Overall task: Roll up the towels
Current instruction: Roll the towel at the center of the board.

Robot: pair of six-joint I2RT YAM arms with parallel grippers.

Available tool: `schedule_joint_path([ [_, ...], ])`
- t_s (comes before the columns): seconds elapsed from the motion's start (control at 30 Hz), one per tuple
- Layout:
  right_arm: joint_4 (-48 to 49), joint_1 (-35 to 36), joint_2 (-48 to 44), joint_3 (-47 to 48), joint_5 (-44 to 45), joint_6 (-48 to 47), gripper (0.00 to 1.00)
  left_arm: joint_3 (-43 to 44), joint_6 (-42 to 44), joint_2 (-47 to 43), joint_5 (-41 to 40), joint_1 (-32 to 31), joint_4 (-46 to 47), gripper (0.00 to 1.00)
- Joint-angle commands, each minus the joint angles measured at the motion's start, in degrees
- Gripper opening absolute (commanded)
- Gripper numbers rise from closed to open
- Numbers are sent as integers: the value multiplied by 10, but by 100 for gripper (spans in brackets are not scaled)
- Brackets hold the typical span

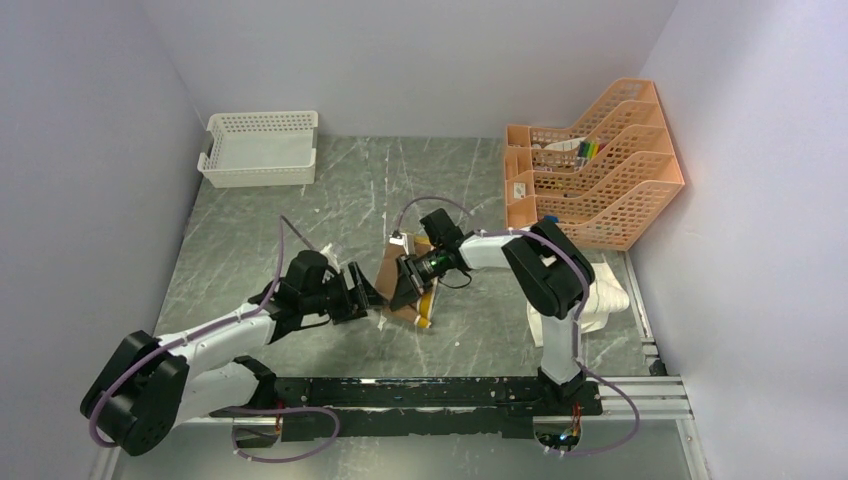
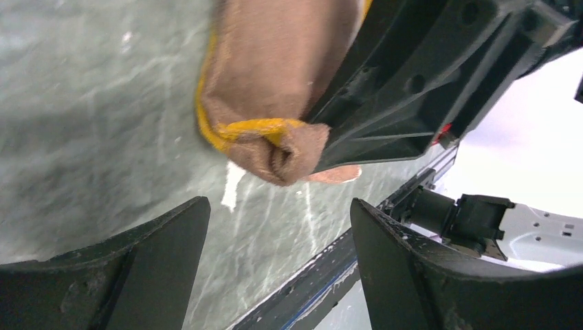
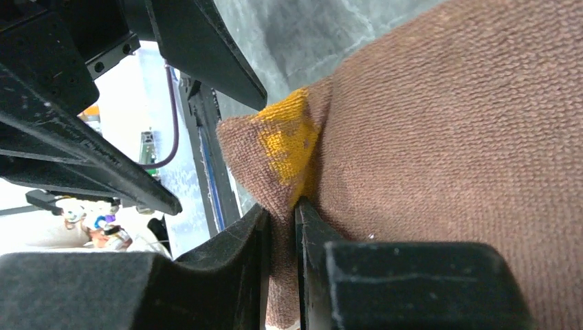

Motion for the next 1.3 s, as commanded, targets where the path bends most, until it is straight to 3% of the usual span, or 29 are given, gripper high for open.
schedule_joint_path([
  [0.0,43,10,29,-8,-9,37,17,-25,-38,-11,-28,0,-33,86],
  [0.3,88,12,88,-2,-8,98,19,-53,-64,26,-4,0,36,81],
  [0.77,84,15,90,-5,-15,95,20,-73,-56,143,-72,0,123,71],
  [0.93,86,15,86,-8,-18,91,22,-70,-70,180,-96,-1,143,63],
  [1.27,87,15,87,-17,-24,85,23,-104,-86,141,-154,0,114,52],
])
